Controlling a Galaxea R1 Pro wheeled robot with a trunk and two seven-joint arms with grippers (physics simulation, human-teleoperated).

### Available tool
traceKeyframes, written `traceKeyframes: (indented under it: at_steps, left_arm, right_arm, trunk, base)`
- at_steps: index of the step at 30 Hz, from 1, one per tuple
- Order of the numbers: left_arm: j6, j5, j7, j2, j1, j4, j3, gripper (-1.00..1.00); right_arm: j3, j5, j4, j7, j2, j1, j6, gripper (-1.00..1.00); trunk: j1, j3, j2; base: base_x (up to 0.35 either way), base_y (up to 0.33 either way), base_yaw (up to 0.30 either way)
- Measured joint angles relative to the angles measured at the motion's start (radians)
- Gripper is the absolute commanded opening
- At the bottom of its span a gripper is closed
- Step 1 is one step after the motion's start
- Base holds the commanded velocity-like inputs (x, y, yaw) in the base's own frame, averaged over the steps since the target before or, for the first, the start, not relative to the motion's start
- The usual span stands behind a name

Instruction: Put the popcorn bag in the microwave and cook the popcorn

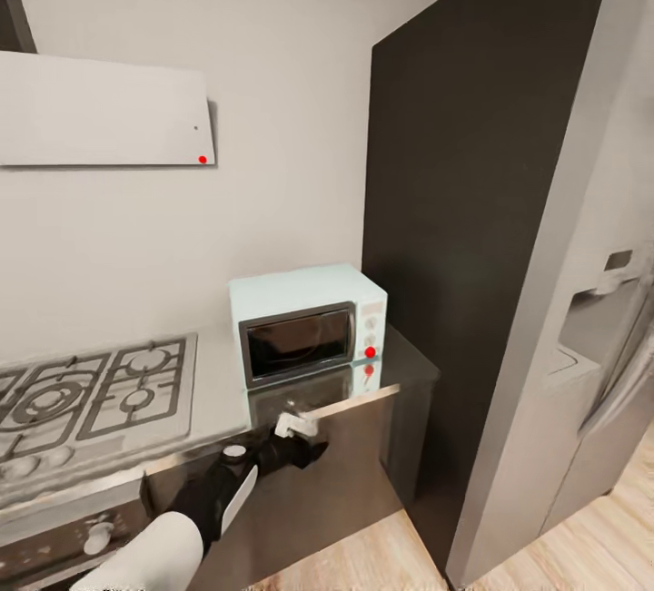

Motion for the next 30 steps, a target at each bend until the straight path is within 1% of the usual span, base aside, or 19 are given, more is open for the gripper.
traceKeyframes:
  at_steps: [3,5,6,7,8,9,10,11,12,13,14,15,17,18,19,24,26,28,30]
  left_arm:
    - [0.001,0.001,0.023,0.003,0.000,0.093,0.002,1.00]
    - [0.000,0.001,0.096,0.006,0.000,0.217,0.000,1.00]
    - [0.001,0.000,0.161,0.007,0.001,0.308,0.001,1.00]
    - [0.008,0.000,0.237,0.023,0.005,0.381,0.002,1.00]
    - [0.013,0.001,0.273,0.042,0.011,0.406,0.003,1.00]
    - [0.019,0.001,0.303,0.075,0.031,0.427,0.003,1.00]
    - [0.031,0.001,0.319,0.109,0.073,0.439,0.003,1.00]
    - [0.042,0.002,0.327,0.130,0.112,0.444,0.004,1.00]
    - [0.060,0.002,0.332,0.166,0.163,0.447,0.005,1.00]
    - [0.078,0.002,0.335,0.203,0.231,0.449,0.004,1.00]
    - [0.095,0.003,0.337,0.222,0.300,0.450,0.005,1.00]
    - [0.105,0.003,0.337,0.233,0.368,0.451,0.005,1.00]
    - [0.113,0.003,0.338,0.241,0.453,0.451,0.005,1.00]
    - [0.116,0.004,0.343,0.244,0.521,0.451,0.006,1.00]
    - [0.116,0.004,0.346,0.245,0.566,0.451,0.006,1.00]
    - [0.168,0.005,0.351,0.244,0.621,0.452,0.008,1.00]
    - [0.174,0.006,0.351,0.244,0.629,0.450,0.010,1.00]
    - [0.174,0.007,0.351,0.243,0.632,0.449,0.019,1.00]
    - [0.173,0.008,0.351,0.241,0.633,0.447,0.039,1.00]
  right_arm:
    - [0.000,0.000,0.000,0.000,0.000,0.000,0.000,1.00]
    - [0.000,0.000,0.000,-0.001,0.000,0.000,0.000,1.00]
    - [0.000,0.000,0.000,0.000,0.000,0.000,0.000,1.00]
    - [0.000,0.000,0.000,-0.001,0.000,0.000,0.000,1.00]
    - [0.000,0.000,0.000,-0.001,0.000,0.000,0.000,1.00]
    - [0.000,0.000,0.000,-0.001,0.000,0.000,0.000,1.00]
    - [0.000,0.000,0.000,-0.001,0.000,0.000,0.000,1.00]
    - [0.000,0.000,0.000,-0.001,0.000,0.000,0.000,1.00]
    - [0.000,0.000,0.000,-0.001,0.000,0.000,0.000,1.00]
    - [0.000,0.000,0.000,-0.001,0.000,0.000,0.000,1.00]
    - [0.000,0.000,0.000,-0.001,0.000,0.000,0.000,1.00]
    - [0.000,0.000,0.000,-0.001,0.000,0.000,0.000,1.00]
    - [0.000,0.000,0.000,-0.002,0.000,0.000,0.000,1.00]
    - [0.000,0.000,0.000,-0.003,0.000,0.000,0.000,1.00]
    - [0.000,0.000,0.000,-0.004,0.000,0.000,0.000,1.00]
    - [-0.001,0.000,0.000,-0.004,0.000,0.000,-0.006,1.00]
    - [-0.001,-0.001,0.000,-0.004,0.000,0.000,-0.013,1.00]
    - [-0.003,-0.001,0.000,-0.004,0.000,0.000,-0.016,1.00]
    - [-0.005,-0.001,0.000,-0.005,0.000,0.000,-0.016,1.00]
  trunk:
    - [0.000,0.000,0.000]
    - [0.000,0.000,0.000]
    - [-0.001,0.000,0.000]
    - [-0.001,0.000,0.000]
    - [-0.001,0.000,0.000]
    - [-0.001,0.000,0.000]
    - [-0.001,0.000,0.000]
    - [-0.001,0.000,0.000]
    - [-0.001,0.000,0.000]
    - [-0.001,0.000,0.000]
    - [-0.001,0.000,0.000]
    - [-0.001,0.000,0.000]
    - [-0.001,0.000,0.000]
    - [-0.001,0.000,0.000]
    - [-0.001,0.000,0.000]
    - [-0.001,0.000,0.000]
    - [-0.001,0.000,0.000]
    - [-0.001,0.000,0.000]
    - [-0.001,0.000,0.000]
  base:
    - [-0.117,0.000,0.000]
    - [-0.028,0.000,0.000]
    - [-0.010,0.000,0.000]
    - [-0.006,0.000,0.000]
    - [-0.003,0.000,0.000]
    - [-0.002,0.000,0.000]
    - [-0.001,0.000,0.000]
    - [0.000,0.000,0.000]
    - [0.000,0.000,0.000]
    - [0.000,0.000,0.000]
    - [0.000,0.000,0.000]
    - [0.000,0.000,0.000]
    - [0.000,0.000,0.000]
    - [0.000,0.000,0.000]
    - [0.000,0.000,0.000]
    - [0.000,0.000,0.000]
    - [0.000,0.000,0.000]
    - [0.000,0.000,0.000]
    - [0.000,0.000,0.099]
